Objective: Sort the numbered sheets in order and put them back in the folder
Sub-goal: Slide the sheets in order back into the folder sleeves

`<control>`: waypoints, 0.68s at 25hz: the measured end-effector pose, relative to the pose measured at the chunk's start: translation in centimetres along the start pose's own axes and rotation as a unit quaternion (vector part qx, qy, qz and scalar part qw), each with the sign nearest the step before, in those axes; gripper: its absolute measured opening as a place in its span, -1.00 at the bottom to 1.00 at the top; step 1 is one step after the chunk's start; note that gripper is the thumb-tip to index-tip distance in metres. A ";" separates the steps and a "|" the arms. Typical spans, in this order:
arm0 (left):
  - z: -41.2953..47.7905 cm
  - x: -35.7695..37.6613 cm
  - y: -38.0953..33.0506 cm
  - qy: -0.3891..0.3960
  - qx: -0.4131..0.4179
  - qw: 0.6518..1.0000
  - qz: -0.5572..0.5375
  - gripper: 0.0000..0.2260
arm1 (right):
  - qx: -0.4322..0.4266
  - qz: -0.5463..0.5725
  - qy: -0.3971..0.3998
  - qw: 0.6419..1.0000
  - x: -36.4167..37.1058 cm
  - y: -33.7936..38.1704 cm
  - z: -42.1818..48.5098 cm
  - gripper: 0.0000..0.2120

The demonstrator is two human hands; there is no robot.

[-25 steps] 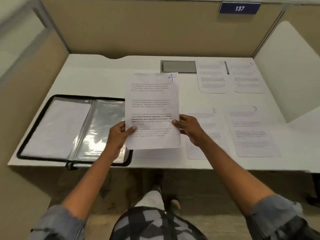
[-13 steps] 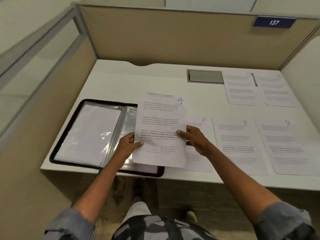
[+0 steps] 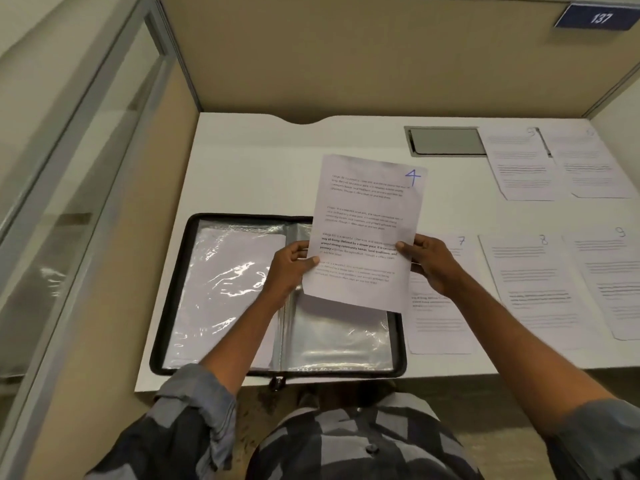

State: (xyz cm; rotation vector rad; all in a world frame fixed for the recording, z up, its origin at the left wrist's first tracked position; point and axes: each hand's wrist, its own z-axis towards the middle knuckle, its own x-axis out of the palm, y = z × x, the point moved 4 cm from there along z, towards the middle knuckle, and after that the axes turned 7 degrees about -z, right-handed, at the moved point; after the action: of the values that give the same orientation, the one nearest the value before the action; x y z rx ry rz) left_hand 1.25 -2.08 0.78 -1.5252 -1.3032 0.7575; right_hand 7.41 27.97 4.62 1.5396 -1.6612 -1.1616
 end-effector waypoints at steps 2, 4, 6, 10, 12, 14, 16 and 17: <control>0.0 0.5 0.0 0.003 0.002 1.000 0.007 -0.73 | 0.002 -0.009 -0.001 1.000 -0.5 0.3 0.0 -0.72; 3.5 -0.8 0.6 -0.005 -0.038 0.999 0.005 -0.80 | 0.021 -0.001 -0.039 0.999 -0.1 0.9 2.9 -0.72; 3.4 -0.6 0.6 -0.049 -0.005 0.997 0.059 -0.86 | 0.007 0.018 -0.069 0.997 -0.9 1.7 2.8 -0.71; 4.8 0.0 0.1 -0.081 0.128 0.955 0.254 -0.79 | -0.005 0.054 -0.117 0.992 -2.5 3.4 4.4 -0.71; 6.5 1.2 1.1 -0.045 0.162 0.918 0.360 -0.65 | -0.003 0.073 -0.134 0.988 -3.3 4.0 5.6 -0.69; 8.3 2.0 2.1 -0.006 0.165 0.862 0.479 -0.47 | -0.001 0.084 -0.144 0.986 -4.3 4.8 6.7 -0.68; 9.2 2.1 2.9 0.026 0.177 0.804 0.567 -0.44 | 0.004 0.090 -0.151 0.984 -4.8 5.0 8.0 -0.69; 9.3 2.0 3.1 0.033 0.189 0.782 0.593 -0.46 | 0.009 0.091 -0.152 0.984 -4.8 5.1 8.7 -0.69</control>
State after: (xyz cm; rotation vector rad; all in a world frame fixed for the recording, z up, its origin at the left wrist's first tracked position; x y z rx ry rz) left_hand -5.51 2.41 -5.08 -1.8993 0.0730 1.5890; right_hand -1.80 34.25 5.91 1.2337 -1.9694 -1.3356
